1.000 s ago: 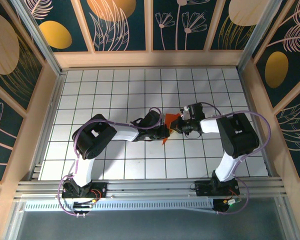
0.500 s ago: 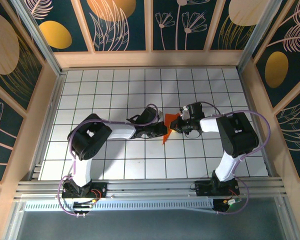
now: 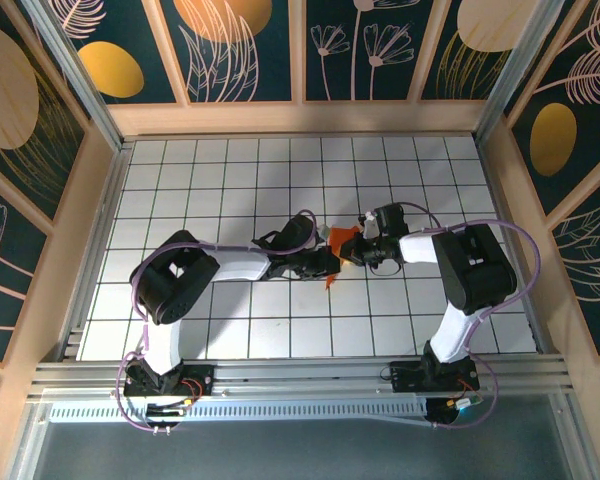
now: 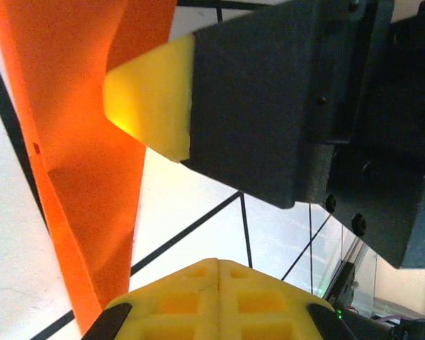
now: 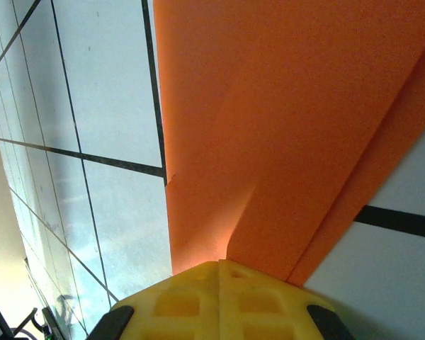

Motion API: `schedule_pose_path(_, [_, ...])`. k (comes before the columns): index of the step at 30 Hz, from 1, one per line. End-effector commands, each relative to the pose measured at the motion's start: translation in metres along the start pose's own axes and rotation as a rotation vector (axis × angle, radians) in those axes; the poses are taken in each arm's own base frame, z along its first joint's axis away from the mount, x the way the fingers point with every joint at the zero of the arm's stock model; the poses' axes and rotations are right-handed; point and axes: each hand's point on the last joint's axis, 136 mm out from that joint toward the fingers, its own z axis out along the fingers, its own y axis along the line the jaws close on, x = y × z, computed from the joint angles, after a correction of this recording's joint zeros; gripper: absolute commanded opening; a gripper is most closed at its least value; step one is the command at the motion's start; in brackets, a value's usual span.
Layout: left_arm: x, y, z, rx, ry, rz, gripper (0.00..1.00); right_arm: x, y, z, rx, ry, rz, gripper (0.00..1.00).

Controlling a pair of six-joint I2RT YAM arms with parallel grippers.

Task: Fold a paper plane with a square sheet of paper (fold left side to right side)

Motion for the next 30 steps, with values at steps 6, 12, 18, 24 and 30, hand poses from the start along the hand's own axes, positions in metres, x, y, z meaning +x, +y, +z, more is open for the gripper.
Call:
schedule_pose_path(6, [0.008, 0.005, 0.008, -0.014, 0.042, -0.007, 0.05, 0.018, -0.052, 0.011, 0.195, 0.040, 0.043, 0.00])
schedule_pose_path(12, [0.012, 0.013, 0.008, -0.044, 0.051, -0.013, 0.05, 0.018, -0.054, 0.011, 0.201, 0.041, 0.043, 0.00])
schedule_pose_path(18, [0.017, 0.018, 0.010, -0.054, 0.068, -0.017, 0.05, 0.019, -0.057, 0.012, 0.213, 0.045, 0.044, 0.00])
schedule_pose_path(24, [0.021, 0.024, 0.012, -0.071, 0.078, -0.022, 0.05, 0.020, -0.059, 0.013, 0.219, 0.049, 0.049, 0.00])
schedule_pose_path(30, [0.026, 0.028, 0.012, -0.076, 0.089, -0.026, 0.05, 0.020, -0.061, 0.013, 0.229, 0.047, 0.048, 0.00])
